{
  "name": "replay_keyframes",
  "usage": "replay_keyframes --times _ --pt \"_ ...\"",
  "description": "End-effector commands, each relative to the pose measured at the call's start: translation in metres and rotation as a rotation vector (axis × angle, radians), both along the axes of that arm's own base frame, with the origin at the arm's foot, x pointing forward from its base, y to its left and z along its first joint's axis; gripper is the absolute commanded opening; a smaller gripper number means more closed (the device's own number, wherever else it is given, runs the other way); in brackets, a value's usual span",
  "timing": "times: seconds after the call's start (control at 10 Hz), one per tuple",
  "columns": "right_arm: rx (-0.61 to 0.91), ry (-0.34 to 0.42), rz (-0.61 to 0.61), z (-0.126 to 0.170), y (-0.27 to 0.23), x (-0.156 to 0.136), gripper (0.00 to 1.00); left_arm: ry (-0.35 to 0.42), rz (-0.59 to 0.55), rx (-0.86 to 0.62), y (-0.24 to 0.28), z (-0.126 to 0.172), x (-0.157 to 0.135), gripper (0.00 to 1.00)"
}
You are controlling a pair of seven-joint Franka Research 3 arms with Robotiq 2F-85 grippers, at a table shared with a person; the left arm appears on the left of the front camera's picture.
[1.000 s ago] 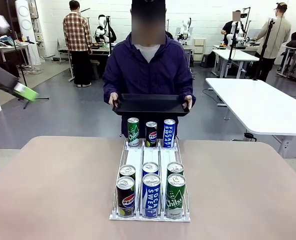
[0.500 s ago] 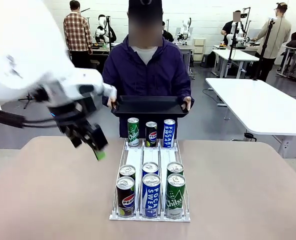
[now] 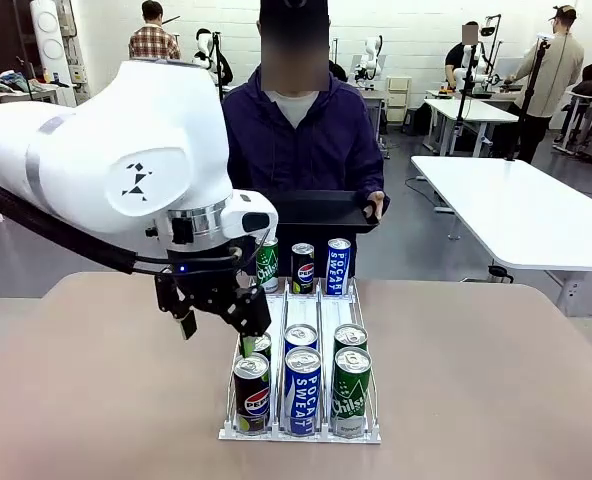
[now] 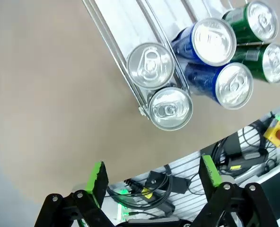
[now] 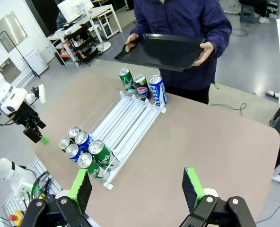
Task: Retrieve and hand over the desired beverage to the person.
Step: Pick up a can of the same type that the person held from the Automatic Can Dispenser.
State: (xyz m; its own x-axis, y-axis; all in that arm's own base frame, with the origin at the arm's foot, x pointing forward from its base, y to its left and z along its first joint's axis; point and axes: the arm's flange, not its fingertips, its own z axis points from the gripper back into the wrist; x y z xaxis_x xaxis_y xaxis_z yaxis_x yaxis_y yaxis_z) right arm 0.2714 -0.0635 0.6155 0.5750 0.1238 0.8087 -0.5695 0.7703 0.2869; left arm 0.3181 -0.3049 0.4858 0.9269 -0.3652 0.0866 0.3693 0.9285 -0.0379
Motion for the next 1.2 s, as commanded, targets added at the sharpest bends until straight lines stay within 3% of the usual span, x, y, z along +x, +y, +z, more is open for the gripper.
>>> replay_keyframes --times 0.0,0.8,1.1 --pt "0.015 -0.003 0.02 0.0 0.0 0.002 1.0 0.004 -0.023 0.015 0.001 -0.004 -0.004 1.0" --pt "0.015 -0.003 0.02 0.0 0.0 0.002 1.0 0.011 -0.013 0.004 -0.002 -0.004 -0.004 1.0" --pt "0.015 -0.003 0.02 0.0 0.0 0.002 1.0 -0.022 0.174 -0.021 -0.015 -0.025 -0.001 1.0"
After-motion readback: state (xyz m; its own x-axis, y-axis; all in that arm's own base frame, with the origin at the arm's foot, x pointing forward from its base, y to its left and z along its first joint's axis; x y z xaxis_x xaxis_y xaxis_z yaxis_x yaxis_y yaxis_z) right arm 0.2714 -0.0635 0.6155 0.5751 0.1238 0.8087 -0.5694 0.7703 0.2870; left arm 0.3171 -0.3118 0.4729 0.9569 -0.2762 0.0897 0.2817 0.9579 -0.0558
